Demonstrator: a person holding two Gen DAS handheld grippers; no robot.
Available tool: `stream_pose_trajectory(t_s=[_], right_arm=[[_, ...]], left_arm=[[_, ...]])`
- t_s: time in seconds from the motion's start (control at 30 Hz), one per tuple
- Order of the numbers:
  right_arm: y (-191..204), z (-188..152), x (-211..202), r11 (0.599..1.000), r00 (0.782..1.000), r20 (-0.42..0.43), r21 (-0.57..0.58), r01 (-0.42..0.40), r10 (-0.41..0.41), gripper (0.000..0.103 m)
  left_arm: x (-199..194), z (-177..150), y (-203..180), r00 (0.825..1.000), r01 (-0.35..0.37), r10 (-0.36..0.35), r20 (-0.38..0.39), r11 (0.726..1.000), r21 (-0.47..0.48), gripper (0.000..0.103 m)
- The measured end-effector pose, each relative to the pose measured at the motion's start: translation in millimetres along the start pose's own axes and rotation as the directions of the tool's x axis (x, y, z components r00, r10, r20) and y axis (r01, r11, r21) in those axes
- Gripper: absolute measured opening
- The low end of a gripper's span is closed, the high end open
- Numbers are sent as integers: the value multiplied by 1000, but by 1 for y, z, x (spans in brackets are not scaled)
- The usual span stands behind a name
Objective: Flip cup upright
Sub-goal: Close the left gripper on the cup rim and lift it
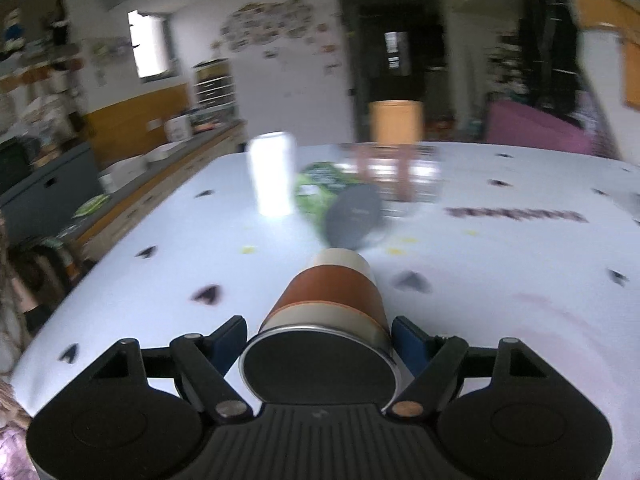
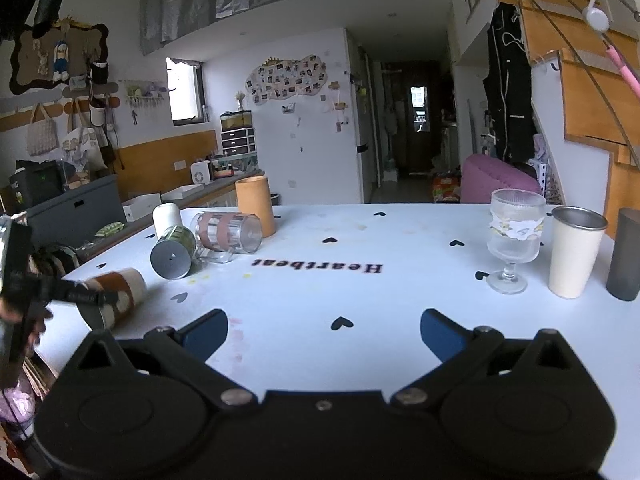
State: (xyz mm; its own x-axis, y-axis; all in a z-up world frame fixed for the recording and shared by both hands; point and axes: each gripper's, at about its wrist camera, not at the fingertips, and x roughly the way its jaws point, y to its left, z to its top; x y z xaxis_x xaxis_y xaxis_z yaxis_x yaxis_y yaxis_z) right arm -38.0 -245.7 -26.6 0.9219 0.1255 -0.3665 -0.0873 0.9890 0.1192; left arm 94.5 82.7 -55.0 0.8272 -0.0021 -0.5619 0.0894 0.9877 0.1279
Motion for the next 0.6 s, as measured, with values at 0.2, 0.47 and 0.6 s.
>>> stream_pose_trajectory(t_s=[0.2,0.47,0.6], right_arm=[[-9,2,2,999,1000,-16,31,-6,7,103],[-26,11,17,995,998,-53,98,-12,17,103],[-37,21,45,989,994,-112,145,5,11,103]], left_arm=[[-30,-16,-64,985,163,-169,42,979,121,79],[-46,-24,-140,908,388,-415,54,884,262,79],[-50,-27,-160,880,430,-471,67,847,312,80]])
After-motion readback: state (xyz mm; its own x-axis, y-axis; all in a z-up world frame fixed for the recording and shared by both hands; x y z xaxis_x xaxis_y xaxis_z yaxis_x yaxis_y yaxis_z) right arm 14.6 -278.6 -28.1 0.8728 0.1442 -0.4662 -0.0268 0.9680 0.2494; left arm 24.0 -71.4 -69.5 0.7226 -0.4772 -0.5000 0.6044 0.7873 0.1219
